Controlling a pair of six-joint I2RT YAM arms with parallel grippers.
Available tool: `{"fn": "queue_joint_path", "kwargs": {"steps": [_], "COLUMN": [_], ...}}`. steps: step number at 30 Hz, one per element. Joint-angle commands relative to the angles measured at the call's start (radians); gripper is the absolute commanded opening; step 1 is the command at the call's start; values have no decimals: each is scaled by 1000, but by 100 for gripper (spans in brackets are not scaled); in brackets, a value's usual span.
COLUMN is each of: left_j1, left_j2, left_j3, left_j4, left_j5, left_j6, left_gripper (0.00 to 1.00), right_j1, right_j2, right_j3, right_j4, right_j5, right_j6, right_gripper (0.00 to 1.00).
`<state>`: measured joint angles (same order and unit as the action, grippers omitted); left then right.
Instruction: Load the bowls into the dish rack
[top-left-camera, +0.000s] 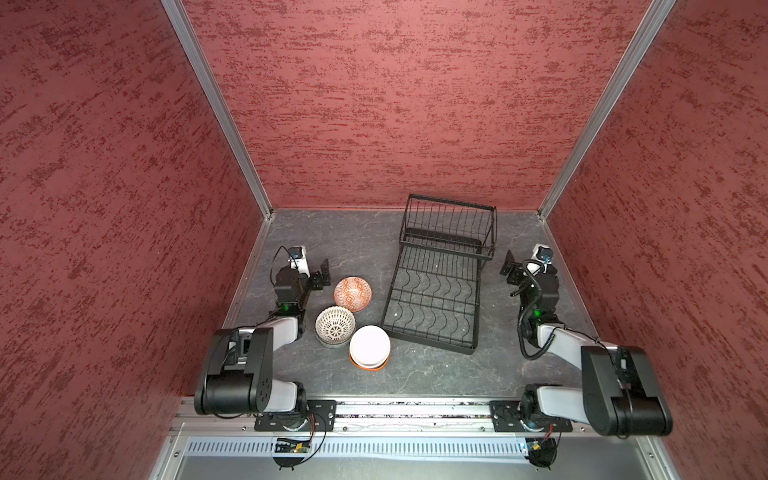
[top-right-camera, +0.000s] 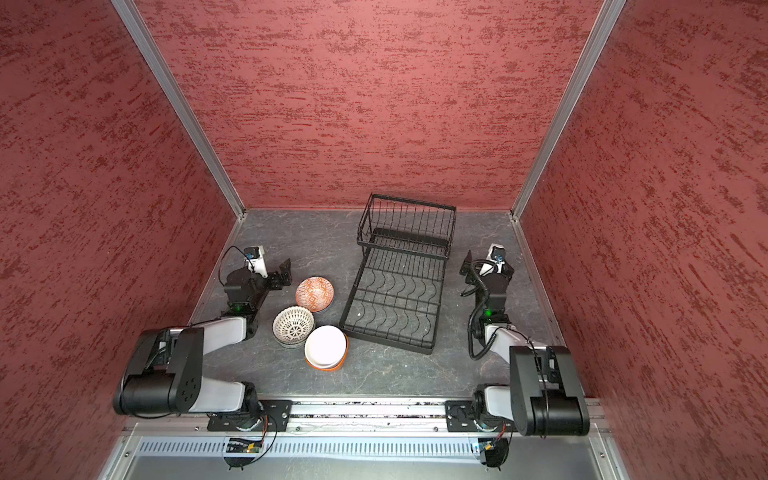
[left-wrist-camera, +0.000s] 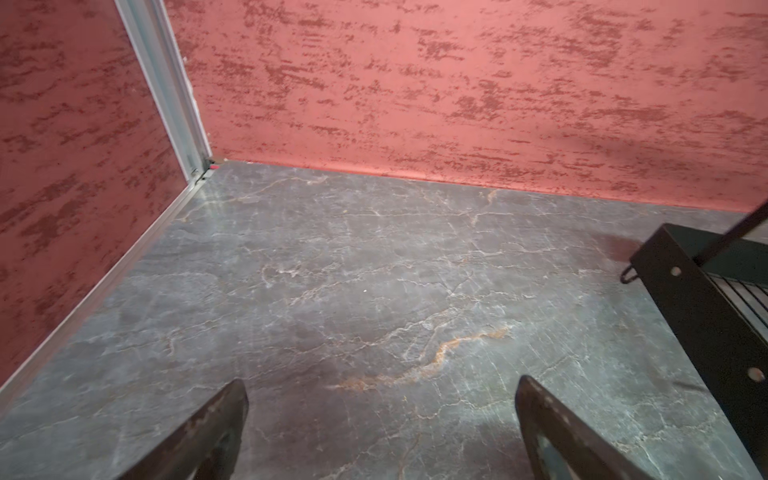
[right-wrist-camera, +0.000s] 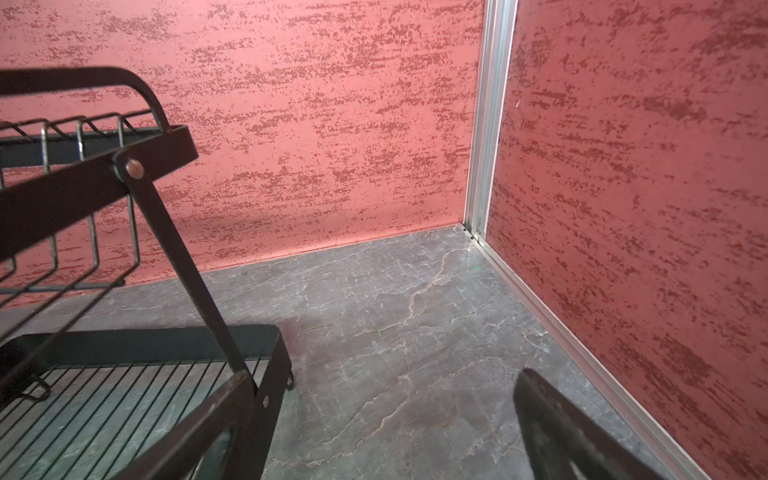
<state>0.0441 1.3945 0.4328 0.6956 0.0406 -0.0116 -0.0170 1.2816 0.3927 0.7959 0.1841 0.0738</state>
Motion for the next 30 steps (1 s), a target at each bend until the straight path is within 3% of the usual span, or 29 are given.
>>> {"fn": "queue_joint_path", "kwargs": {"steps": [1,13,17,30], "left_j1": [-1,-38,-74,-178], "left_j2": [-39,-228,-287,-390], "left_j3": [46,208,255,394], "left_j4": [-174,-691,-849,-1275], "left_j5": [-63,-127,-155,-69], "left_j6": [-31,-275,-355,-473], "left_gripper": [99,99,99,99], "right_j1": [-3,24,43,94], "right_j2": [-56,-270,-286,-291], "right_j3": [35,222,257,268], "right_j4": [-230,-834,-949,-1159], "right_j5": [-26,-8,-32,-116], "right_j6": [59,282,326,435], "right_gripper": [99,99,99,99]}}
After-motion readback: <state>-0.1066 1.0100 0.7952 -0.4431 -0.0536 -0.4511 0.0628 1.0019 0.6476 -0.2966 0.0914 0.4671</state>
